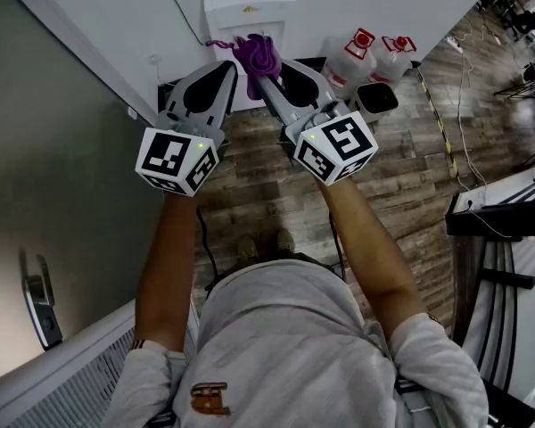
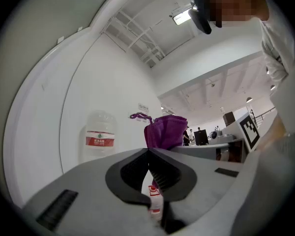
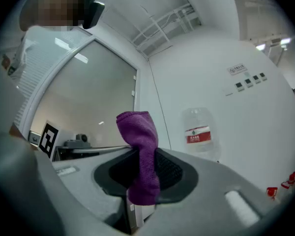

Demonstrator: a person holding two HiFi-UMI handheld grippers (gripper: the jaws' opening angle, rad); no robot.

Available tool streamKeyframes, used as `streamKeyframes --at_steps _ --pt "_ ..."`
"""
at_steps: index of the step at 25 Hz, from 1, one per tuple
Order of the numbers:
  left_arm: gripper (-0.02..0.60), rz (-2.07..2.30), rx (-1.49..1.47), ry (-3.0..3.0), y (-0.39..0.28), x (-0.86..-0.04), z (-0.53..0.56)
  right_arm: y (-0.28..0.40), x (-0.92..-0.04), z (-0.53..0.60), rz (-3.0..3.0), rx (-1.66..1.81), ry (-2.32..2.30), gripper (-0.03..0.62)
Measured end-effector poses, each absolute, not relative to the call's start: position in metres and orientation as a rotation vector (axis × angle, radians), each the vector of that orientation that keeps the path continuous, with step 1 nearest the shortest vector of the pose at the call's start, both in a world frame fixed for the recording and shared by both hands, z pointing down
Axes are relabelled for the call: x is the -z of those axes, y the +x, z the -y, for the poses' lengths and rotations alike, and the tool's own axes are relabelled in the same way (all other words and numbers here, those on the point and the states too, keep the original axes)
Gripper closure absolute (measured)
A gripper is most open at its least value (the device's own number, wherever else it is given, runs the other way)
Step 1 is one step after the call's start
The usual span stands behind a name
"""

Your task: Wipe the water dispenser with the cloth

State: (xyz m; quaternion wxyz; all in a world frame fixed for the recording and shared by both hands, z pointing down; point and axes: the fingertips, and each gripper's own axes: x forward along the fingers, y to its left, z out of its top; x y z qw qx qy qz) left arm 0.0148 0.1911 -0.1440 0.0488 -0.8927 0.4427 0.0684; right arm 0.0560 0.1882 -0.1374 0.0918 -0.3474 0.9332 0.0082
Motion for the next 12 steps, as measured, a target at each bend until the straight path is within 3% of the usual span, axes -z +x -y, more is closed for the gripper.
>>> streamKeyframes --at_steps 12 --pt "0.583 -1.351 -0.223 -2.728 0.004 0.14 -0.188 0.046 0.138 -0.187 -2.76 -0.029 -1.031 0.496"
